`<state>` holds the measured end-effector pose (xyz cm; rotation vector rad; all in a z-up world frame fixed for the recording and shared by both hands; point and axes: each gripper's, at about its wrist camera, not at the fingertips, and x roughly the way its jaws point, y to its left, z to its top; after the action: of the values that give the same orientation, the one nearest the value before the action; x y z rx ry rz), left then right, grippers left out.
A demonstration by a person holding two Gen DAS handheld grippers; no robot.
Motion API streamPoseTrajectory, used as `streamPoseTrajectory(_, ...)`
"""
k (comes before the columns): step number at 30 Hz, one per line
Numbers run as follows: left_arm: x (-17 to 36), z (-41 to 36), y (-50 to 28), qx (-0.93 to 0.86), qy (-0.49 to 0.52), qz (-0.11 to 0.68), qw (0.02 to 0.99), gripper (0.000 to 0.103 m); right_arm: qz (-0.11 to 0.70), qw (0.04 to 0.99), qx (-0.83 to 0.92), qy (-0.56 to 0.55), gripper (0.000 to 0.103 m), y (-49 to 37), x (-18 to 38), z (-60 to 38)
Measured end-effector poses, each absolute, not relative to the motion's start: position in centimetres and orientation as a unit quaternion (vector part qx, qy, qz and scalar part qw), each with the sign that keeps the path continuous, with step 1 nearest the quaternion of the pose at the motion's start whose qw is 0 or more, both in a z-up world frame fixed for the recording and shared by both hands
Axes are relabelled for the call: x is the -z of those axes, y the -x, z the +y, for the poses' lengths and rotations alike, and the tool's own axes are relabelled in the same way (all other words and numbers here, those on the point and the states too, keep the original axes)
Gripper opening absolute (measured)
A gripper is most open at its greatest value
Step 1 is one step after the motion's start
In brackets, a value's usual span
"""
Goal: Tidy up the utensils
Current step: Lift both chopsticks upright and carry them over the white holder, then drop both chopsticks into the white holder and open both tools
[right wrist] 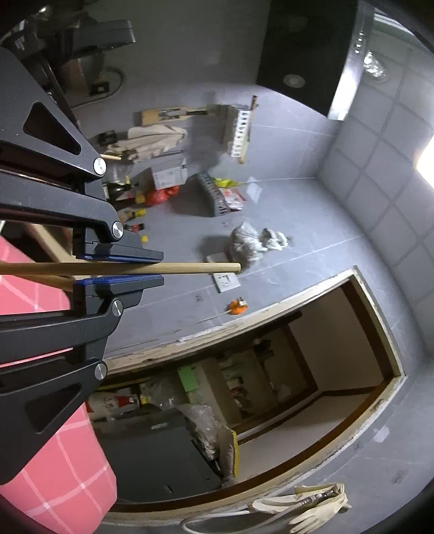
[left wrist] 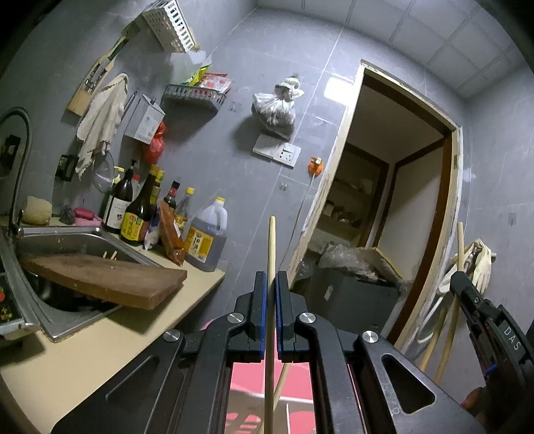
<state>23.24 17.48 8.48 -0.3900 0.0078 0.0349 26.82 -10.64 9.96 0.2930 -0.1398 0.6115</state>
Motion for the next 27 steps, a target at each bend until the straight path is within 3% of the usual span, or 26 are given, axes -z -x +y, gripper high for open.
streamPoseTrajectory(27,-5.8,14.3,-22.2,0.013,0.155,0.11,0.982,0.006,0.061,0.947,-0.302,-0.088,0.01,-25.7,-7.7,-10.8)
